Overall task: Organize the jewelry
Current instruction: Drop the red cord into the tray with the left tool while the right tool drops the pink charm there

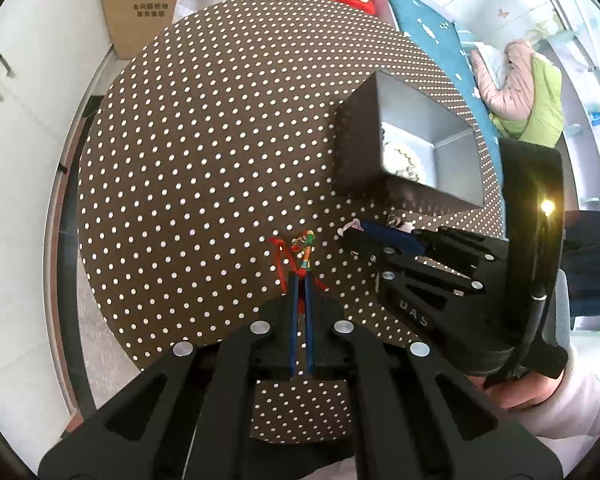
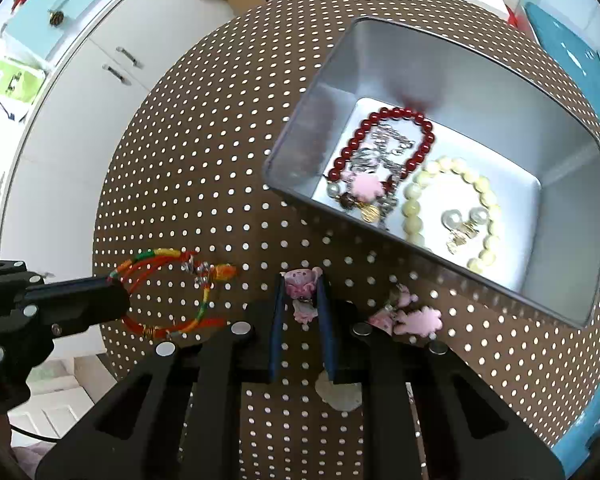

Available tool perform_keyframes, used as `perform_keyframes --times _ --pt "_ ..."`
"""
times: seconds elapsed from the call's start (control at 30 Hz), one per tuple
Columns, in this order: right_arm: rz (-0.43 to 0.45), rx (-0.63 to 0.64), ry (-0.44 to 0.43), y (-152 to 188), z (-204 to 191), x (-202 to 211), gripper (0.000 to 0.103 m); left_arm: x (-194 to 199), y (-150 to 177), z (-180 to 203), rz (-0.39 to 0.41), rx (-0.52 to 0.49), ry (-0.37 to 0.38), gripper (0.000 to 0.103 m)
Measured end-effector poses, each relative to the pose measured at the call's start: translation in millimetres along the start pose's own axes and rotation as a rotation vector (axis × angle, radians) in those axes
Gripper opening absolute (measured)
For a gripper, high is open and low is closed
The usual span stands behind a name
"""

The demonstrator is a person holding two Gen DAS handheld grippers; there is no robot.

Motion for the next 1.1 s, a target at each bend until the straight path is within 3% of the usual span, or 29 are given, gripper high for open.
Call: perform_keyframes --times 0.33,0.7,1.0,1.03,1.1 --pt "0.094 -0.085 -0.017 1 18 48 0.015 13 -17 36 0.05 -0.108 0.026 0.002" --pt "0.248 -0.178 0.014 -9 59 128 0.015 40 -59 110 0.177 -0.287 0.095 0.002" --pt "0.264 -0.198 0.019 -21 82 133 0.017 22 -83 136 0.182 -0.337 0.089 0.004" --pt "0.263 -0.2 0.018 -24 83 133 0.017 17 -84 136 0.17 -0.338 0.087 0.004" --pt "0.262 -0.203 0.007 -24 86 132 0.02 10 -83 135 0.146 -0.338 0.07 0.019"
Point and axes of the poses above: each gripper's, at about its wrist camera, not at the fingertips, and x roughly against the way its jaws point, z to its right, y to its underside, the point moved 3 cm from there along -x, roughly the way its jaws point, and after that the axes turned 7 degrees about z, right-handed, at the moved point
